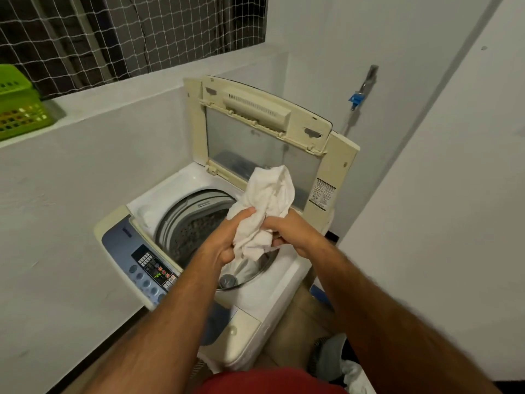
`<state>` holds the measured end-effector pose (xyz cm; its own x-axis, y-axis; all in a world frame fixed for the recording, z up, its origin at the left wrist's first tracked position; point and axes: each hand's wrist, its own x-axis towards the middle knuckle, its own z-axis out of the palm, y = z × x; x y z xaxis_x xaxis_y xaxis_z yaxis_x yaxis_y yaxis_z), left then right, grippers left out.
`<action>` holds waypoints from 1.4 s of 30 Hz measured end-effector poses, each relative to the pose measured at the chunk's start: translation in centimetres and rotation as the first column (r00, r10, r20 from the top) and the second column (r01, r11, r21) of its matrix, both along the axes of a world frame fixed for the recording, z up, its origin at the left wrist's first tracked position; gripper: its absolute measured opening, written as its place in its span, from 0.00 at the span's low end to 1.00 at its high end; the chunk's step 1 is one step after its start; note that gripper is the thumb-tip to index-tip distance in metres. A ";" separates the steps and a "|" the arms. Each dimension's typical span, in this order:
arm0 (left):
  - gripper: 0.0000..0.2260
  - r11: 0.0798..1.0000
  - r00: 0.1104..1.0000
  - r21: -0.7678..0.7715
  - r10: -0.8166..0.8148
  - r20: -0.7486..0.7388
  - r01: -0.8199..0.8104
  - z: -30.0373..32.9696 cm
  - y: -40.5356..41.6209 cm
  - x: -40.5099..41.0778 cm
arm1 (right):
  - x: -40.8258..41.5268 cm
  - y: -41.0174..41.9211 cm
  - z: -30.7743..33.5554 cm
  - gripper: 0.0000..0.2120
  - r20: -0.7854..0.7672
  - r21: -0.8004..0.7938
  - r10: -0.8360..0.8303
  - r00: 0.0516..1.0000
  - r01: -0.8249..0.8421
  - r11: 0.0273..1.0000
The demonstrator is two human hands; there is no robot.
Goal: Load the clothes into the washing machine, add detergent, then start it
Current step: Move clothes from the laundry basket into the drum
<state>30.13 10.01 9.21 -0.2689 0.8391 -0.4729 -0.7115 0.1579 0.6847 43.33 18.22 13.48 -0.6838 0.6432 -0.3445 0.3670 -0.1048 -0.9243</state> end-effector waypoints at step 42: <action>0.07 0.962 0.780 -0.165 -0.273 -0.563 0.217 -3.1 4.9 11.9 | 14.2 1.1 -8.2 0.04 0.006 -0.006 -0.521 0.853 0.521 0.853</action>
<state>42.06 14.94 6.11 -0.3054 0.8773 -0.3701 -0.1188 0.3505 0.9290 57.51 19.37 5.30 -0.2474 0.9027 -0.3521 0.2603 -0.2882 -0.9215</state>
